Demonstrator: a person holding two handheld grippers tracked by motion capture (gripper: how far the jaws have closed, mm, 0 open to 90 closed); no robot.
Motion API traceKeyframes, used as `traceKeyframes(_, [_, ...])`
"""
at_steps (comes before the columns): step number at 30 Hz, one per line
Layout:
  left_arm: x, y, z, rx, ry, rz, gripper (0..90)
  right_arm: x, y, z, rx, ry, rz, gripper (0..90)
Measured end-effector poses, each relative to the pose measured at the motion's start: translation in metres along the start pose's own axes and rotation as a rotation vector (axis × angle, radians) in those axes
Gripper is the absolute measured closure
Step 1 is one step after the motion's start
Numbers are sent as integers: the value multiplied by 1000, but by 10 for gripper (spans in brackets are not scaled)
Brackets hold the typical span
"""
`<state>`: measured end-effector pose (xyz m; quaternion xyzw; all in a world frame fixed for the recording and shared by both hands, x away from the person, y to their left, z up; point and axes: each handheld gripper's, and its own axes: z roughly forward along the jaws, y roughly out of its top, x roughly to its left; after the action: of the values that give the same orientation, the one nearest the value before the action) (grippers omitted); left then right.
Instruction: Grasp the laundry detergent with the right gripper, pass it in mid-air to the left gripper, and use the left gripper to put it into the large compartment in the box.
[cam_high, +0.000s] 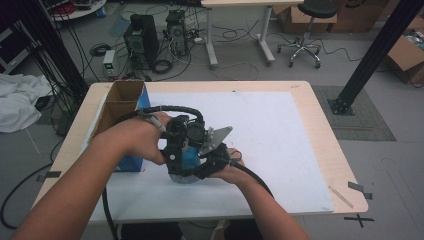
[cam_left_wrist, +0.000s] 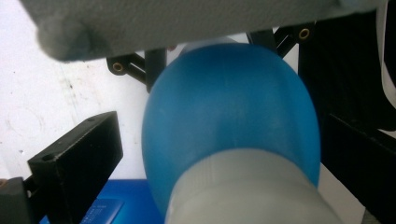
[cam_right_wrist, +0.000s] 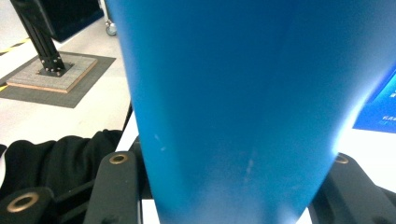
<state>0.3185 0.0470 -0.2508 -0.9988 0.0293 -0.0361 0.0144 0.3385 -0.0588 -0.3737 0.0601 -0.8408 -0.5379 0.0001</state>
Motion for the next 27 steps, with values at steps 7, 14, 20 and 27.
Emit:
traceKeyframes(7, [1,0,-1,3,14,-7,56,0,0,0,-2,0,0,471])
traceKeyframes(14, [0,0,-2,7,23,-8,86,0,0,-2,-4,-3,1,471])
traceKeyframes(20, [0,-1,-3,0,21,-2,154,2,0,-2,10,3,29,471])
traceKeyframes(27, [0,0,-4,9,27,1,159,-3,1,0,-28,-19,-40,470])
